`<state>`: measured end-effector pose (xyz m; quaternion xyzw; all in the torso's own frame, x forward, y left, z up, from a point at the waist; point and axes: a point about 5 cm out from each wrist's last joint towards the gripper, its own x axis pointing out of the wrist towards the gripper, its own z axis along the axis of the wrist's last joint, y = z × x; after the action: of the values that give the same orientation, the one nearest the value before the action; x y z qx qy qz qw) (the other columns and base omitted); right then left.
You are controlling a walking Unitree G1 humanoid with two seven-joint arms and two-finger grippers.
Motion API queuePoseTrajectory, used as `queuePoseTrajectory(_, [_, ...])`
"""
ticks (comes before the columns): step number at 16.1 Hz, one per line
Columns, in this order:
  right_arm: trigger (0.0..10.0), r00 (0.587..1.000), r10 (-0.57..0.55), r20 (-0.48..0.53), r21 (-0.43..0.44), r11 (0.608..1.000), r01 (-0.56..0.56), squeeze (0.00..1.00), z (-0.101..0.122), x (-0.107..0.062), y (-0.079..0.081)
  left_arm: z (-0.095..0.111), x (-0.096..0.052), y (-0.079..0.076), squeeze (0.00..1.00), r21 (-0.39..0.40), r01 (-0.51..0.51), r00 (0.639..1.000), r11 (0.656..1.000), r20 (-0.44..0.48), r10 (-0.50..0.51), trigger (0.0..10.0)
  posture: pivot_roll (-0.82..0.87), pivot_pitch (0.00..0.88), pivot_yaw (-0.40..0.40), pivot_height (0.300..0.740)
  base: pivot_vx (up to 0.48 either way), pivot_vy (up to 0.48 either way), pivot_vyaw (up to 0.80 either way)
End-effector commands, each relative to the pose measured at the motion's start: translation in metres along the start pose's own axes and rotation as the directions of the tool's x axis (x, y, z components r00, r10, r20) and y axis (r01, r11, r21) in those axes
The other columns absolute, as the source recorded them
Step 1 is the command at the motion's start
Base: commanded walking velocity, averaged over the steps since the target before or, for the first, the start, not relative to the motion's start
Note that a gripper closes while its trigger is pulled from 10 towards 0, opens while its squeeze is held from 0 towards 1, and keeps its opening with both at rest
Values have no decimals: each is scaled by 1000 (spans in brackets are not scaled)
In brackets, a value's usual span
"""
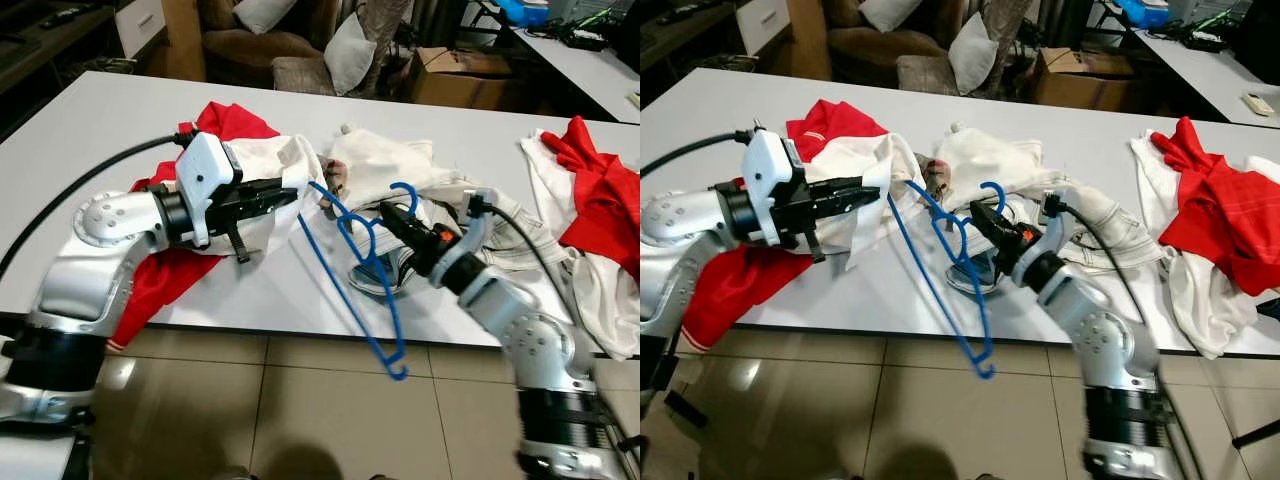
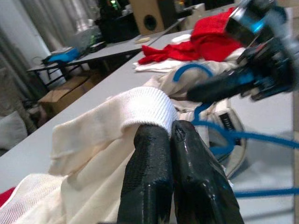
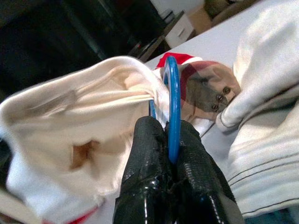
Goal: Hang hanger
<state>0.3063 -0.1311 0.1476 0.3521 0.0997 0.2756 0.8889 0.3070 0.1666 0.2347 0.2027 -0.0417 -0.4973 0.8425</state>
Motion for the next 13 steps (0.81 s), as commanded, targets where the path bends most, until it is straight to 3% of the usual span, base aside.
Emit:
queuePoseTrajectory(1, [0,999,-22,27,58,998,20,0,3,2,-1,5,-1,-3,0,10,40,999,999,-5,-40,0,-19,0,-48,740,0,0,0])
queuePoseTrajectory(3, [0,995,-17,98,207,978,-3,0,4,10,4,-5,-3,-5,0,9,70,995,997,-78,-70,0,-21,0,-35,740,0,0,0])
queuePoseTrajectory(5, [0,985,-12,170,383,922,-55,0,7,24,12,-8,0,-8,0,1,83,992,997,-96,-82,0,-19,0,-23,740,0,0,0])
queuePoseTrajectory(8, [0,980,-9,197,440,894,-81,0,6,34,17,-12,-1,-9,0,-16,96,988,995,-120,-97,0,-12,0,-10,740,0,0,0])
queuePoseTrajectory(10, [0,970,15,244,433,893,-122,0,12,45,22,-23,-12,-9,0,-45,100,978,994,-177,-107,0,-12,0,2,740,0,0,0])
queuePoseTrajectory(13, [0,954,6,298,449,882,-146,0,19,53,22,-23,-32,-5,0,-101,100,971,990,-205,-119,0,-6,0,17,740,0,0,0])
